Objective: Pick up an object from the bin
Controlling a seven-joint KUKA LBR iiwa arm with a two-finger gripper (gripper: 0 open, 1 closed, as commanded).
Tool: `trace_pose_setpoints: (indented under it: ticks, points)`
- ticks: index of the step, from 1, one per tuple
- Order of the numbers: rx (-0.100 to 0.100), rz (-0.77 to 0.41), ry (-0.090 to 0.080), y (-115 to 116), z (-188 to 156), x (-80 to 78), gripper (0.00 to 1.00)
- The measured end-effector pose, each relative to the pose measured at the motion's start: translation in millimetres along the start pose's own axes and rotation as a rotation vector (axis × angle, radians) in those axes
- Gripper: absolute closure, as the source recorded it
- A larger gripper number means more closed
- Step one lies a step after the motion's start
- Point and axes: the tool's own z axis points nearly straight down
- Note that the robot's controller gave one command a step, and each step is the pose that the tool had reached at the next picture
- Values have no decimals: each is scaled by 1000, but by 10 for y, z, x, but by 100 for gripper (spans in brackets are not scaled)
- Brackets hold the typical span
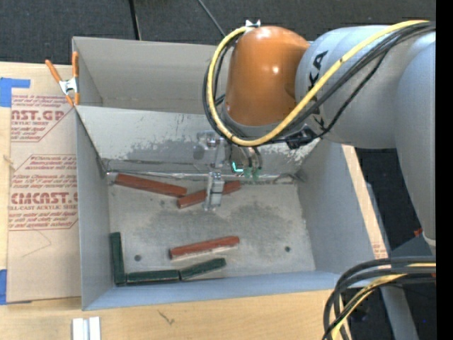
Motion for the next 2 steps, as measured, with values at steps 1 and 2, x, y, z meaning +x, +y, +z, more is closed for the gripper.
trace_pose_setpoints:
  ticks: [1,2]
  points:
    - [-1,1,-8,-7,-44,-18,0]
    - [0,-57,-12,-273,712,-50,0]
